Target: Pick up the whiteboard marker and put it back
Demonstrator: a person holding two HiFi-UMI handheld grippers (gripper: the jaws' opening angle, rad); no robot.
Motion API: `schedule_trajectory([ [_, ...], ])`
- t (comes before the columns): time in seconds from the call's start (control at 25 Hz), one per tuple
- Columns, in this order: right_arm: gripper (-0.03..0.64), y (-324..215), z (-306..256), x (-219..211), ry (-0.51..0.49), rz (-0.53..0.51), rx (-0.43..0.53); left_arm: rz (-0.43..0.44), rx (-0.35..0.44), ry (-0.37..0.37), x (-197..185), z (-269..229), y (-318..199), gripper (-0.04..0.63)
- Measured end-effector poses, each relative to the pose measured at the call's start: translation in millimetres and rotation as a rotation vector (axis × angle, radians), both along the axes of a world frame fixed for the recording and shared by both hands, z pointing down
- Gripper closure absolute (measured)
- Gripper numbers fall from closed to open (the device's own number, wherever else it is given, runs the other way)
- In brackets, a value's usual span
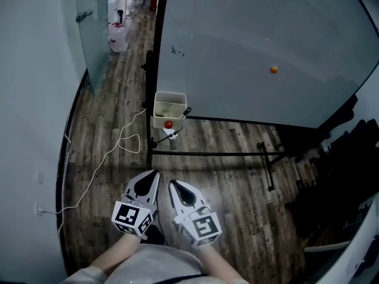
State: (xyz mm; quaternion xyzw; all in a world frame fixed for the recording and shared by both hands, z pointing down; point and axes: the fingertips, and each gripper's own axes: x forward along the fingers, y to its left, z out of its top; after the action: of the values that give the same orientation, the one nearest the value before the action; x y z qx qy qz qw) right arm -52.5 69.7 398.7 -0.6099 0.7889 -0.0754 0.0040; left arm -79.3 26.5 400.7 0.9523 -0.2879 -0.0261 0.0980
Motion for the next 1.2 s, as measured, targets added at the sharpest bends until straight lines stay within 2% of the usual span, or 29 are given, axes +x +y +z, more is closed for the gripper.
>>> schedule_trajectory([
  [0.28, 0.597, -61, 8, 12, -0.005, 0.028, -0.019, 0.036, -0.016, -0.002, 18, 7, -57, 0.580],
  [0.4, 0.597, -84, 9, 20, 0.006, 0.078, -0.010, 0.053, -0.021, -0.001, 26, 11, -77, 0.580],
  [0.72, 0.597, -119, 5, 38, 0.036, 0.158, 0.034, 0.105, -0.032, 0.021, 50, 16, -101, 0.580],
  [0.96, 0.597, -127, 7, 47, 0.050, 0.157, 0.016, 0.110, -0.045, 0.026, 59, 17, -106, 0.580],
  [1.2, 0.597, -144, -1, 54, 0.071, 0.111, 0.062, 0.093, -0.041, 0.029, 73, 21, -117, 0.580],
])
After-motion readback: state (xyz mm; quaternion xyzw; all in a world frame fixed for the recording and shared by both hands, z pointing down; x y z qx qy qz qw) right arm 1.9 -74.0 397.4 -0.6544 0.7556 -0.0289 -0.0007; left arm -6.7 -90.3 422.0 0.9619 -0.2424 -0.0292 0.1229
